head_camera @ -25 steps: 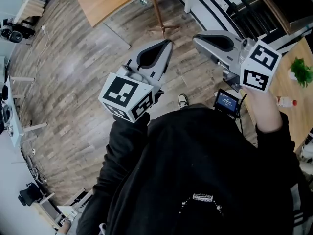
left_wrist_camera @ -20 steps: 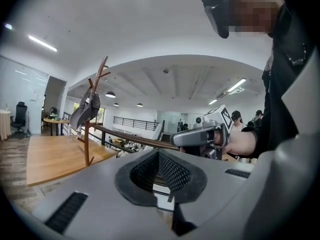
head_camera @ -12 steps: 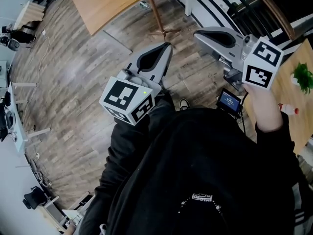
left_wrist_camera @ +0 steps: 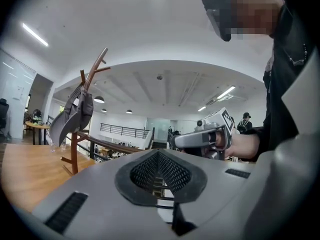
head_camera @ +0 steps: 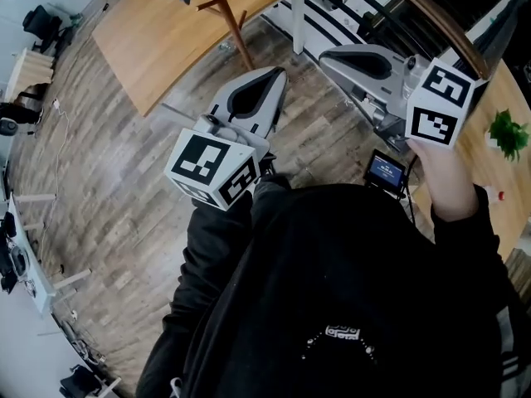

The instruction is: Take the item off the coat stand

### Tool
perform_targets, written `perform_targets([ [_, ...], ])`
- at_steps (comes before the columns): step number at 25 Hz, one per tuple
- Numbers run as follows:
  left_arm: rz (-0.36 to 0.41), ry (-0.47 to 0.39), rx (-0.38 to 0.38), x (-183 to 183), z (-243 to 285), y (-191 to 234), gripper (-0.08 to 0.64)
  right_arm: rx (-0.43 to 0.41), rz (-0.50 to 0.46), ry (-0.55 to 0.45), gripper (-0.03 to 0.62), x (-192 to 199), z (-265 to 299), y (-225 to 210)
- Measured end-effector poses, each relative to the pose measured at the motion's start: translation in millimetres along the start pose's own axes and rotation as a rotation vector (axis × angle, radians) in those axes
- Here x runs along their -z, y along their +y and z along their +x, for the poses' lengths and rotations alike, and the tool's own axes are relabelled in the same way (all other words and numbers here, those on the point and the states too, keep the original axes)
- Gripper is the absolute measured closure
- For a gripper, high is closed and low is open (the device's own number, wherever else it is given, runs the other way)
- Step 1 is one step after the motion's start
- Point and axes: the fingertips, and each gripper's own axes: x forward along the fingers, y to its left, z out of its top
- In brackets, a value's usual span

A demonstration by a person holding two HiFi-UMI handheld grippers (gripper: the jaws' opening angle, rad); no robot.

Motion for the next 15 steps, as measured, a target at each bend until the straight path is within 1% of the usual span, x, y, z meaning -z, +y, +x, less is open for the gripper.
perform_targets([
  [3, 0.005, -0.002, 0.027, -6.3, 16.2, 28.6, 0.561, 0.021, -0.003, -0.008, 0.575, -10.4, 17.2, -22.8],
  [7, 0.023, 0.031, 0.085, -9.1, 32.2, 59.5, 0.560, 0.063, 0.025, -0.029, 0.575, -21.0, 37.9, -53.5],
  [11, 0.034, 0.043, 0.112, -19.5, 37.1, 96.0, 0.561, 0.094, 0.045, -0.042, 0.575, -32.5, 61.5, -70.9],
  [15, 0.029, 0.051, 0.134, -21.1, 39.6, 126.8, 0.560, 0.115, 0.053, -0.045, 0.575, -41.0, 87.5, -85.9],
])
